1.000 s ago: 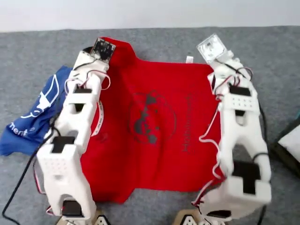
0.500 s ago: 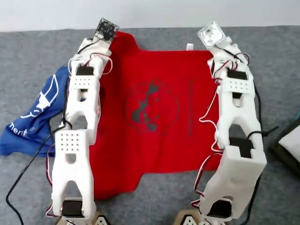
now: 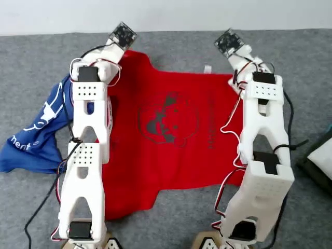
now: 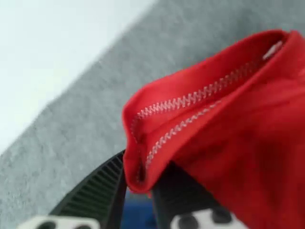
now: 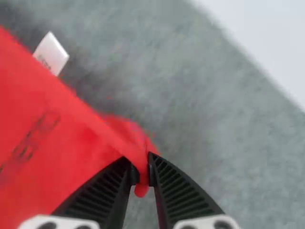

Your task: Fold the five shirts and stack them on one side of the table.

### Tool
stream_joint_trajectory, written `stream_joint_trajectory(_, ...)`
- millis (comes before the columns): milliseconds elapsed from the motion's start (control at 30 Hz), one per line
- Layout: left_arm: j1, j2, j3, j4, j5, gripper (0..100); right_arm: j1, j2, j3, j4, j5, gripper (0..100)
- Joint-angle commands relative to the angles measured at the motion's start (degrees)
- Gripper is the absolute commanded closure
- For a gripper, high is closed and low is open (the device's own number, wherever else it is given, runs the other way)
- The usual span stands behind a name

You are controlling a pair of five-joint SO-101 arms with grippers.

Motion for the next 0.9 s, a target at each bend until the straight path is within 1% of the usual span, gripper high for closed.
stream_joint_trajectory(0, 0.09, -1.67, -3.91, 9.49, -5.01, 100, -0.13, -2.59, -3.6, 6.37, 1.32, 98.7)
stream_joint_trajectory(167, 0.18, -3.43, -3.91, 23.03, -12.22, 100, -0.13, -6.37, -3.6, 16.13, 1.32, 98.7)
stream_joint_trajectory(367, -0.88, -6.07, -3.47, 23.21, -14.15, 100, -0.04, -10.07, -3.6, 28.26, 1.41, 98.7)
stream_joint_trajectory(500, -0.79, -8.26, -3.38, 23.3, -15.47, 100, 0.04, -11.74, -3.6, 33.63, 1.49, 98.7)
stream_joint_trajectory(567, -0.88, -9.76, -1.71, 23.3, -17.58, 100, 0.22, -12.35, -3.6, 35.47, 2.29, 98.7)
stream_joint_trajectory(700, -1.23, -16.53, 8.04, 23.3, -22.95, 100, 0.48, -12.62, -3.6, 38.37, 5.01, 98.7)
stream_joint_trajectory(767, -1.05, -21.8, 16.04, 23.3, -25.85, 100, 1.19, -12.62, -3.6, 38.99, 5.01, 98.7)
stream_joint_trajectory(867, -0.09, -31.21, 31.43, 23.3, -30.68, 100, 1.8, -12.62, -3.6, 40.75, 5.1, 98.7)
